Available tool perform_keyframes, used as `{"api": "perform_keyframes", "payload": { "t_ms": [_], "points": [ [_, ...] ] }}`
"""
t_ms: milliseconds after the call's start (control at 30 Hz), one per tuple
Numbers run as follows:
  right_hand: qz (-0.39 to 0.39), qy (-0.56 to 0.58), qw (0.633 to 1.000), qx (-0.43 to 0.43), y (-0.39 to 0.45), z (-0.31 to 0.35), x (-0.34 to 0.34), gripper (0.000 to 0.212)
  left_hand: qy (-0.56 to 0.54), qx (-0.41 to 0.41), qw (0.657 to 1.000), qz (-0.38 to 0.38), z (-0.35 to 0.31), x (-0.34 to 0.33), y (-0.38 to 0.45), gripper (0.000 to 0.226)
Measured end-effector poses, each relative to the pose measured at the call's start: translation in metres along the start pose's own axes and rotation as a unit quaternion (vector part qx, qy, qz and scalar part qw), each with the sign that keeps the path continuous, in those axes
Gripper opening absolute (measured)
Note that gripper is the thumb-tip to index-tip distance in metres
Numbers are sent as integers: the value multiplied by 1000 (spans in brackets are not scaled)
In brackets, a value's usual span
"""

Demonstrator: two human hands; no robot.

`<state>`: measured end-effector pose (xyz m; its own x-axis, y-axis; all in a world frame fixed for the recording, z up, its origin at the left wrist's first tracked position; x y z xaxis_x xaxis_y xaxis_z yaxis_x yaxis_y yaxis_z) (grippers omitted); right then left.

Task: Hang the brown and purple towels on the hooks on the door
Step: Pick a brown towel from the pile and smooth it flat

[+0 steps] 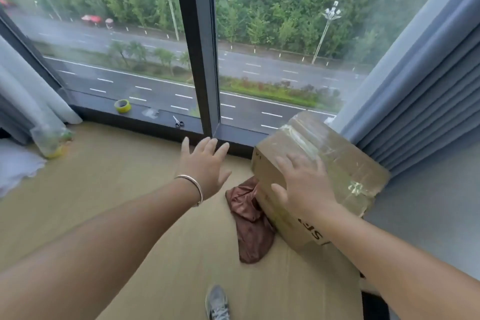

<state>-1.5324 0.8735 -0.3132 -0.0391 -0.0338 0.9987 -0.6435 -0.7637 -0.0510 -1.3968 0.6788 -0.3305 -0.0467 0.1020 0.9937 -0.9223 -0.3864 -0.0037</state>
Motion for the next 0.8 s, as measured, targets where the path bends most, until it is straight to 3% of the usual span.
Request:
{"api": "perform_keyframes", "payload": {
  "t_ms": [233, 433, 633, 800],
  "points": [
    [128, 7, 990, 55, 13, 26, -195, 61, -55, 21, 991, 121, -8, -206, 7, 61],
    [279, -18, 959, 42, -11, 14, -388, 59, -167, 71, 948, 262, -79, -403, -35, 56],
    [324, -33, 945, 28, -16, -13, -571, 55, -227, 95, 917, 315, -155, -576, -63, 44],
    [351, -36, 936, -15, -14, -25, -691, 48, -255, 108, 913, 300, -191, -690, -70, 41]
  ]
}}
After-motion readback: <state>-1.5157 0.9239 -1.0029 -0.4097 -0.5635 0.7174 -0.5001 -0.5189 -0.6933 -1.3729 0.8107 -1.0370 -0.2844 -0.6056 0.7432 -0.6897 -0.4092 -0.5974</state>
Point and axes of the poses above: each hand's wrist, its own y-axis towards the middle knuckle, its own x-axis out of the back of the hand, z = x × y, the point moved 1 cm from there along y, towards the middle knuckle, and after that the axes turned 7 degrees about -x, right-handed, at the moved point
